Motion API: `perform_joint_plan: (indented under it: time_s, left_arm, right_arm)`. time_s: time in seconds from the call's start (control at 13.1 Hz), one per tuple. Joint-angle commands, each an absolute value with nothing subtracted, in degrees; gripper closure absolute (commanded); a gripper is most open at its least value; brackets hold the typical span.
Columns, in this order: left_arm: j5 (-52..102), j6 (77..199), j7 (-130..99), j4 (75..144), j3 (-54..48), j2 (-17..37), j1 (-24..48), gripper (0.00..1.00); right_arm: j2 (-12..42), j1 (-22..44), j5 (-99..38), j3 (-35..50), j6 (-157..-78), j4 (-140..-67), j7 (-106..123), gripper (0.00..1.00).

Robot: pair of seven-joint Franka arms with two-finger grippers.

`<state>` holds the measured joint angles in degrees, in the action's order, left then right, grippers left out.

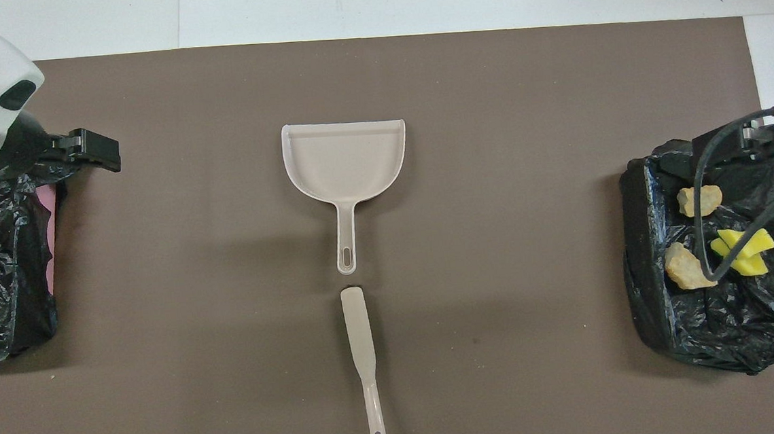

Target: Sweep and dump trash in bin

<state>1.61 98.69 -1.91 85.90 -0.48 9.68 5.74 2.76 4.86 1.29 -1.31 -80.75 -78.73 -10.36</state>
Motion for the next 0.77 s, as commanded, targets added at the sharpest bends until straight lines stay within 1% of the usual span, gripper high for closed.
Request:
perform_joint_plan:
  time_s: [0.0,0.15,0.31,0.38,0.54,0.69]
  left_arm:
    - [2.5,97.3,1.6,88.9,-0.4,6.9,4.1,0.0]
    - [2.5,95.6,1.4,89.8,-0.3,4.7,3.2,0.0]
    - [2.5,95.4,1.4,92.4,-0.3,1.3,2.6,0.0]
    - [2.4,95.0,1.5,92.7,-0.3,0.6,2.3,0.0]
    - [1.5,93.9,1.2,91.5,-0.3,0.4,2.3,0.0]
    - [-0.1,89.1,1.4,88.0,-0.4,1.1,2.3,0.0]
  right_arm:
    - [2.1,4.5,1.5,-1.3,-81.0,-79.6,-8.8,0.0]
    - [2.1,4.5,1.5,-1.3,-81.0,-79.6,-8.8,0.0]
    - [2.1,4.5,1.5,-1.3,-81.0,-79.6,-8.8,0.0]
    - [2.1,4.4,1.5,-1.3,-81.0,-79.6,-8.8,0.0]
    - [2.1,4.5,1.5,-1.3,-81.0,-79.6,-8.8,0.0]
    - [2.1,4.5,1.5,-1.3,-81.0,-79.6,-8.8,0.0]
